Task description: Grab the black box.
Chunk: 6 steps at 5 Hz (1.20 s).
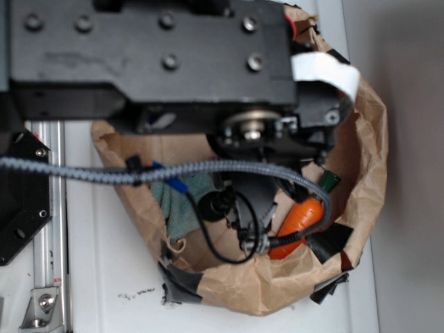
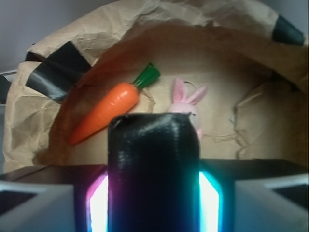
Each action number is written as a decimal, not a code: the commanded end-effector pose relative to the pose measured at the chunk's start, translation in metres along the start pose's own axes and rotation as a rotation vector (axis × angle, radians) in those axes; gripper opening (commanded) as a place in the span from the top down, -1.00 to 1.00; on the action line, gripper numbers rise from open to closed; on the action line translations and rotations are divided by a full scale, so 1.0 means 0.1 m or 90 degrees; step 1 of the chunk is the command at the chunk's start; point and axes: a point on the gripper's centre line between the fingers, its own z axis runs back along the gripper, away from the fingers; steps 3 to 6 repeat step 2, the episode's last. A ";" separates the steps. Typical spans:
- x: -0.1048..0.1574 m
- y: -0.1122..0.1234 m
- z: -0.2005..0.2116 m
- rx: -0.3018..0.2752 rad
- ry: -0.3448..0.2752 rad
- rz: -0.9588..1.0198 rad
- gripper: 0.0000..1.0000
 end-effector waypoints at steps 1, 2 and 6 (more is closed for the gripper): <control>0.03 0.37 0.19 0.012 -0.058 0.034 1.00; 0.01 0.34 0.20 0.024 -0.056 0.032 1.00; 0.01 0.34 0.20 0.024 -0.056 0.032 1.00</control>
